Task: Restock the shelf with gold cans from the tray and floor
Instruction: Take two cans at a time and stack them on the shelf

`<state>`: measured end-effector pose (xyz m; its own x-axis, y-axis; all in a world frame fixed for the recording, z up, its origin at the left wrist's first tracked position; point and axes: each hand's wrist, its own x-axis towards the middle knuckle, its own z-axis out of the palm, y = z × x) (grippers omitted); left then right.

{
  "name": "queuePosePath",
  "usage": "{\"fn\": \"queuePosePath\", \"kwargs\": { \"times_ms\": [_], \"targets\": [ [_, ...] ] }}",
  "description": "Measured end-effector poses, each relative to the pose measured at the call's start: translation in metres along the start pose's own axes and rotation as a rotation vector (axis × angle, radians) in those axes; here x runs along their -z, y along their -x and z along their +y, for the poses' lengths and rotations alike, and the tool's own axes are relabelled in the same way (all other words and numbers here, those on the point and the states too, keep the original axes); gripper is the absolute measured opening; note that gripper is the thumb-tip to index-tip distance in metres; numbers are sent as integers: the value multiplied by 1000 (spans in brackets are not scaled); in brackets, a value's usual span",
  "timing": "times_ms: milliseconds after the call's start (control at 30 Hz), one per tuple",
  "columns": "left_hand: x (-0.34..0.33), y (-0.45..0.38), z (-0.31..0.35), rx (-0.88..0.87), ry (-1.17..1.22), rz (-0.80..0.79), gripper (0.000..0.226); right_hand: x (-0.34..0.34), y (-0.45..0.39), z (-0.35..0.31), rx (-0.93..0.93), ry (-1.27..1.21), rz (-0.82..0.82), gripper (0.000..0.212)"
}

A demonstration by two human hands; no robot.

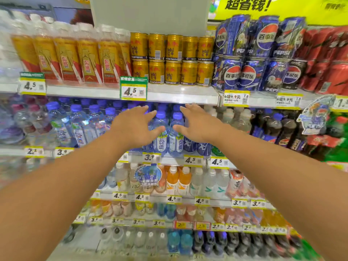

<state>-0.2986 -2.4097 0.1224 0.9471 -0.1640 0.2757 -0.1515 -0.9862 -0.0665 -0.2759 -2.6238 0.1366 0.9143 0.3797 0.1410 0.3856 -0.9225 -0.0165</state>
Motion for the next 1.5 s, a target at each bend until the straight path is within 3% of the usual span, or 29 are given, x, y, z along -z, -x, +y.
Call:
{"fn": "queuePosePath", "kwargs": {
  "times_ms": [467, 633, 767, 1000, 1133, 1333, 1500],
  "targets": [
    [-59, 52, -66, -42, 12, -1, 85, -64, 22, -76, 4, -63, -7, 79],
    [-108, 71, -94, -104, -20, -49, 84, -108, 22, -112, -54, -60, -13, 77],
    [-160, 96, -108, -185, 26, 13, 82, -161, 26, -130, -71, -54, -47, 76],
    [-278, 139, -120, -59, 60, -75, 85, -292, 32, -140, -28, -121, -57, 72],
    [-372, 173, -110, -67, 102, -114, 75, -390, 40, -143, 38, 9, -94, 78],
    [-519, 219, -105, -74, 139, -132, 80, -534, 60, -149, 53, -70, -247, 83],
    [-641, 258, -98, -42, 136, -164, 75, -674, 72, -152, 61, -103, -242, 85]
  ]
}}
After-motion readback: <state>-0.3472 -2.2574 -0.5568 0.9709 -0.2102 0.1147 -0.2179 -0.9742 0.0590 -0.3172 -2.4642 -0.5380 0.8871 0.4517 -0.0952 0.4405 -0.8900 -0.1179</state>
